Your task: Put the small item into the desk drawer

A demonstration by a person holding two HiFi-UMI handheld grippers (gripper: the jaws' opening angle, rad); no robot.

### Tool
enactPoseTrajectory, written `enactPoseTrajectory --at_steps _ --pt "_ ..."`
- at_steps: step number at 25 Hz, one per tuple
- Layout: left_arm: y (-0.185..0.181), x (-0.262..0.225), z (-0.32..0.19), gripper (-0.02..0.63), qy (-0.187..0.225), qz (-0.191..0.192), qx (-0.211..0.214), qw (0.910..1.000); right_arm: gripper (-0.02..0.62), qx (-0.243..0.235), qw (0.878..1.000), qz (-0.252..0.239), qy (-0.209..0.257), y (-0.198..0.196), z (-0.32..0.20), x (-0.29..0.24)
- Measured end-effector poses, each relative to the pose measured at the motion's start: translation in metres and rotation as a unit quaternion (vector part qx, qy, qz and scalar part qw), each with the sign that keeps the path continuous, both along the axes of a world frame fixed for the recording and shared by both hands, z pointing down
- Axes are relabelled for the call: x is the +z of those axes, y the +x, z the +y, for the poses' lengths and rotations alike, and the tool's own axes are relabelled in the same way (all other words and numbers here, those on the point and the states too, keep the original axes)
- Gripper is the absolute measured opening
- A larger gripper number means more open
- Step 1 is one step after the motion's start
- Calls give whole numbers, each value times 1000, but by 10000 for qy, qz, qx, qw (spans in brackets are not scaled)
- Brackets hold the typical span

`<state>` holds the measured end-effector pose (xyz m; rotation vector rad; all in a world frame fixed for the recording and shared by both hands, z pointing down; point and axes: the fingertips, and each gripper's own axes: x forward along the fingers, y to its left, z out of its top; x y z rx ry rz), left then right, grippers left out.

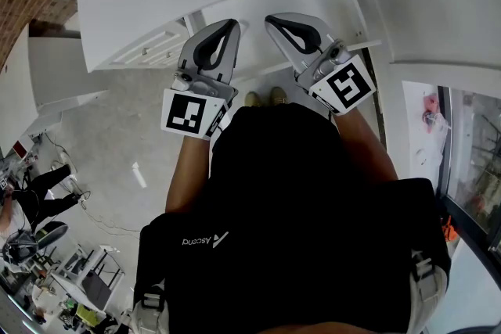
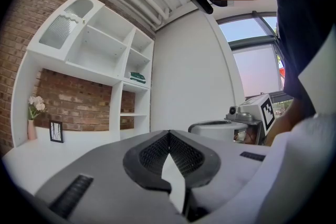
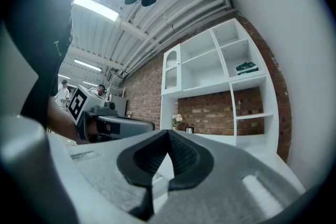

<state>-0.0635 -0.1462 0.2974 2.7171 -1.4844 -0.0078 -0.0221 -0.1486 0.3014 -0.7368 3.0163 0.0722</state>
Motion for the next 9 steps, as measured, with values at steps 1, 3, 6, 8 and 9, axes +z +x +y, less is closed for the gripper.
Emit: enactPoseTrajectory --at_steps 1,3,6,8,9 --pt "1 0 -1 -2 1 -2 0 10000 0 0 10000 3 39 2 -1 0" --pt "0 0 -3 -2 -4 -1 -8 10000 0 8 10000 12 60 2 -3 1" --pt "-5 0 -8 -2 -6 18 -18 10000 0 40 10000 9 13 -1 -7 0" --pt "-8 1 -11 -2 -14 26 -20 10000 0 65 10000 1 -37 -4 -10 0" --pt "-9 2 -12 -2 -20 29 -20 10000 0 76 10000 -1 -50 -5 -12 0"
